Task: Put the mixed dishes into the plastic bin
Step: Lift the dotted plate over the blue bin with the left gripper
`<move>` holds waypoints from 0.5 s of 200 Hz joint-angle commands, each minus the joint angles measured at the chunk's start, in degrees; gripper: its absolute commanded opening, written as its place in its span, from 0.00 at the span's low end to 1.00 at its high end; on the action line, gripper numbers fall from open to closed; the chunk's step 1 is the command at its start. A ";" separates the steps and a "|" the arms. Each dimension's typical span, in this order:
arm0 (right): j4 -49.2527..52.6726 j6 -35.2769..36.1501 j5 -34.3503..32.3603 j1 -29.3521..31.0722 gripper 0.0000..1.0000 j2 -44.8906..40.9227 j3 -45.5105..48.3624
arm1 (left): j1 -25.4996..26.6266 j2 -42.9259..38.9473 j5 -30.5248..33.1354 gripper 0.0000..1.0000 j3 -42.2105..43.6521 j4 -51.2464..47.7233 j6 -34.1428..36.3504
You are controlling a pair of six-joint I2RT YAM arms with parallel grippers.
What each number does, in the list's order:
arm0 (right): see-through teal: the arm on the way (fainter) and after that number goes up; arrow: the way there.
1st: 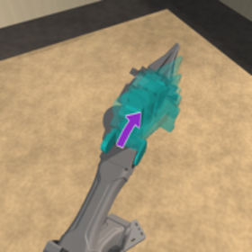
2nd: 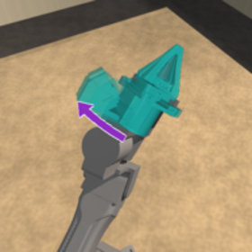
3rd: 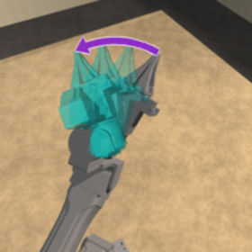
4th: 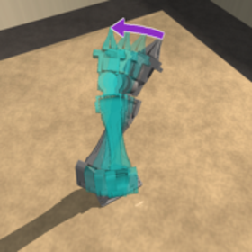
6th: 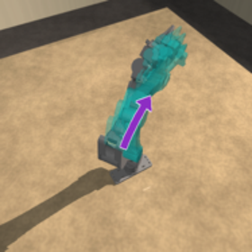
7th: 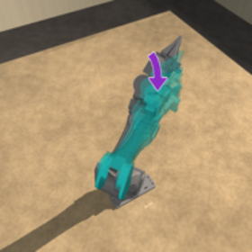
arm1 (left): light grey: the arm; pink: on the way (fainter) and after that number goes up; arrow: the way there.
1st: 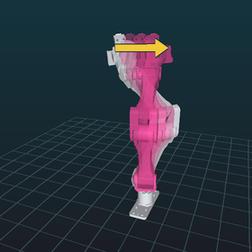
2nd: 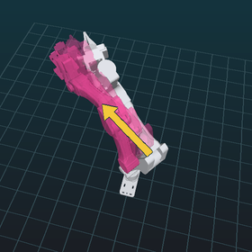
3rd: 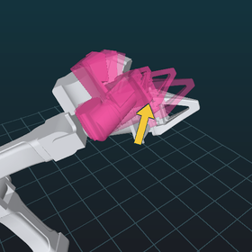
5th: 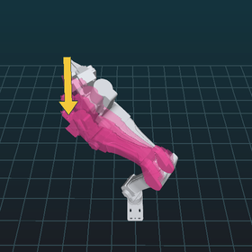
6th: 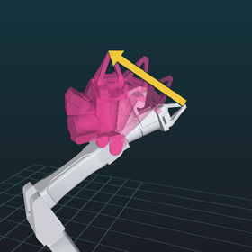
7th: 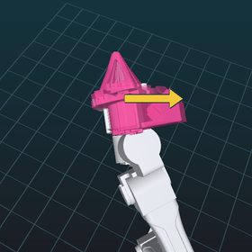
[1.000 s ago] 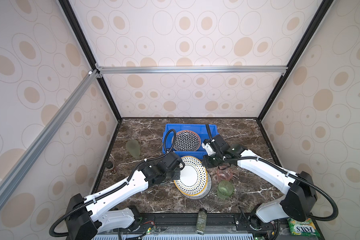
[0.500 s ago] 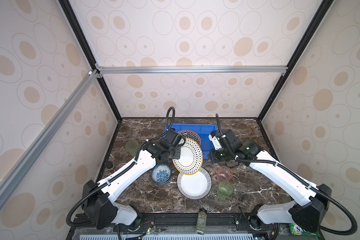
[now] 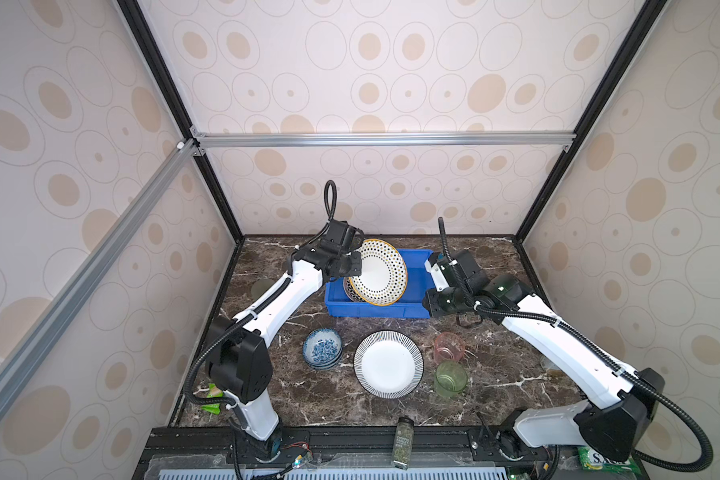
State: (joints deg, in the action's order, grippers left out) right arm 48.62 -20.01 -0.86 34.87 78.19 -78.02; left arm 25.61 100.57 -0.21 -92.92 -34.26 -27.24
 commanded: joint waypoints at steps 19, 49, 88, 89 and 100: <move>0.21 1.27 2.91 -2.97 0.24 2.25 -2.64 | -3.75 5.91 -6.59 0.00 -5.28 10.25 -1.86; 0.15 1.98 4.63 -4.40 0.24 4.64 -3.78 | -4.75 9.08 -7.41 0.00 -5.34 13.17 -3.16; -1.16 2.08 6.82 -5.91 0.25 6.42 -3.98 | -6.24 13.36 -10.80 0.00 -6.34 14.44 -4.35; -1.20 2.08 6.83 -5.94 0.25 6.51 -3.98 | -6.25 13.52 -10.96 0.00 -6.37 14.46 -4.37; -1.50 2.08 7.05 -6.12 0.25 6.86 -4.07 | -6.49 14.80 -12.41 0.00 -6.33 14.66 -4.48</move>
State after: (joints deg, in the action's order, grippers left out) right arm 47.77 -18.70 4.58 29.43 84.12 -80.79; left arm 19.86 115.02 -7.03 -94.78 -26.52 -29.26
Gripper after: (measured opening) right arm 0.247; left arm 0.068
